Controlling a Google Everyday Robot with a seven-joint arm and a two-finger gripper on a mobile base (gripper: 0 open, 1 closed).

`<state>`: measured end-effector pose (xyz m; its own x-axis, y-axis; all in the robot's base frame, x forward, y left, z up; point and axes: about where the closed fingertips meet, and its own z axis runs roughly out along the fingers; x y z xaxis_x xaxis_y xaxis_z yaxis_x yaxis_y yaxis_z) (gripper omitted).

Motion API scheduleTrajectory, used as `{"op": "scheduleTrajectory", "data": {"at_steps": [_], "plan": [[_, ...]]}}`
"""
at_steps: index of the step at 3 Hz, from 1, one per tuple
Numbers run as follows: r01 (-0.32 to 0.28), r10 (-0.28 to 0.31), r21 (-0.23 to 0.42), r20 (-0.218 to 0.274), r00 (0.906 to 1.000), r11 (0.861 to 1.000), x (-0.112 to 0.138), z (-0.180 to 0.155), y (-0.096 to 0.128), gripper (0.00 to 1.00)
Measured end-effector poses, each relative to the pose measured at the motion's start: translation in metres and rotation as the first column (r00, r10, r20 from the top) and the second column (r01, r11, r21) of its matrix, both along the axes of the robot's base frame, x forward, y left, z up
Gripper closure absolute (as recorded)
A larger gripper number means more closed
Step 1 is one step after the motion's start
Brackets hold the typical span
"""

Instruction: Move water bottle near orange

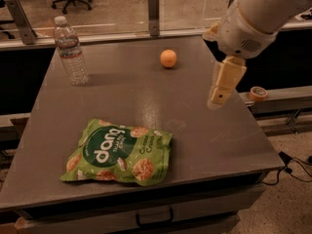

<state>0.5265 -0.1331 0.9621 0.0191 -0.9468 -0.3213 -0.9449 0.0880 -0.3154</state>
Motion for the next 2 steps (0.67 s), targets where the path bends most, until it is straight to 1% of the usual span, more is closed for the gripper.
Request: {"op": "scheduleTrajectory", "data": {"at_steps": [1,2], "plan": [[-0.131,0.124,0.099,0.069,0.9899,0.986,0.0351,0.0034,0.0852,0.00],[-0.131,0.124,0.099,0.069,0.9898,0.986,0.0350,0.0034,0.0852,0.00]]}}
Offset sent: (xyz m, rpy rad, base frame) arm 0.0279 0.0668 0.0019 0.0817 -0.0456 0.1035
